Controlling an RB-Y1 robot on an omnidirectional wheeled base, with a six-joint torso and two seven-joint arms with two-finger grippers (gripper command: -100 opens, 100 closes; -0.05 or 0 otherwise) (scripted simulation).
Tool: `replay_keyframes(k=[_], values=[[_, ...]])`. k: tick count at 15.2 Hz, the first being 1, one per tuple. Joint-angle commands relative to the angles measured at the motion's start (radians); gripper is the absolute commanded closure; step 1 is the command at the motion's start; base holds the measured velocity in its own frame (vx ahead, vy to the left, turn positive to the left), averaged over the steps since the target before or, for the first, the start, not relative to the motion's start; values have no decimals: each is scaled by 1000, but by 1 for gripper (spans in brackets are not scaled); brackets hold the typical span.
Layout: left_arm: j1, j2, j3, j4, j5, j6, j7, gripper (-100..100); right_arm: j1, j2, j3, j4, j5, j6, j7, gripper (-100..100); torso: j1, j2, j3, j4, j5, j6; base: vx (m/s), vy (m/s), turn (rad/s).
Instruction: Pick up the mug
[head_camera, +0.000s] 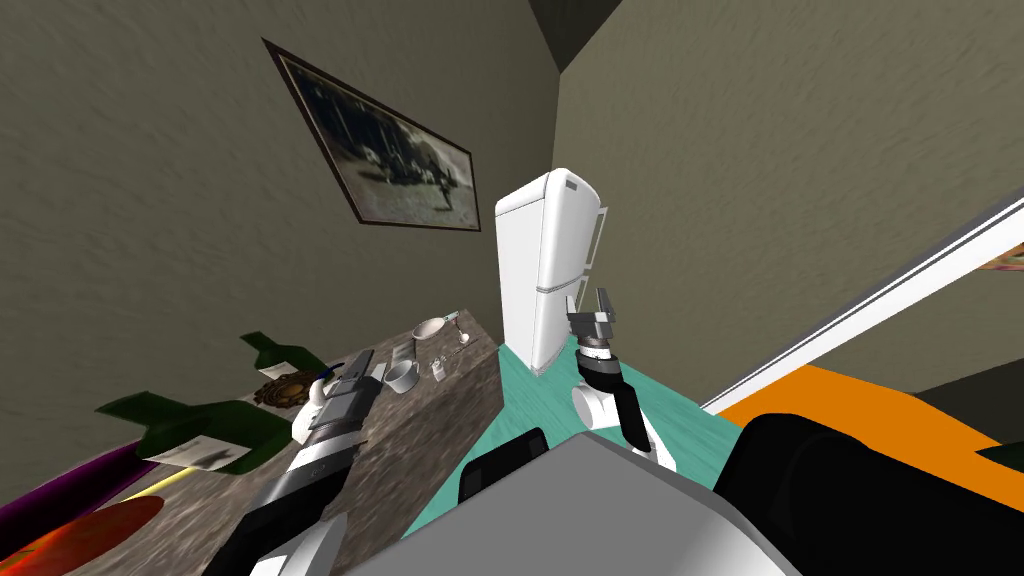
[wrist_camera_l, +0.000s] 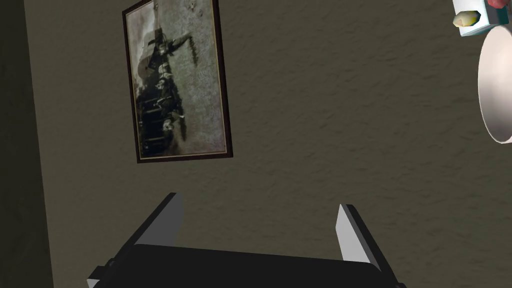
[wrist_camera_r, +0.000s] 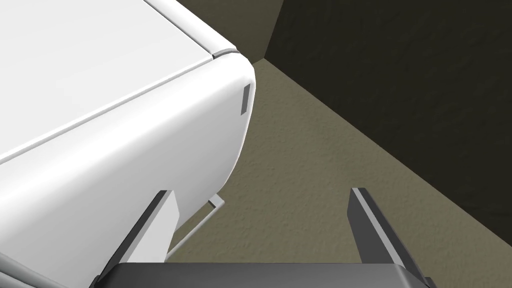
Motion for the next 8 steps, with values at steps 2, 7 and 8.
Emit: replay_keyframes(k=[2,7,8], values=[[-1,32,20,7,34,65,3,-100,0,0,0,0,0,0,0,0,0,0,0,0,0,0,-7,6,-114],[-1,84,53,24,96,162,4,-100,0,0,0,0,0,0,0,0,0,0,0,0,0,0,-9,6,-69],[-1,84,53,24,96,183,4,-100,0,0,0,0,0,0,0,0,0,0,0,0,0,0,-10,8,-115]])
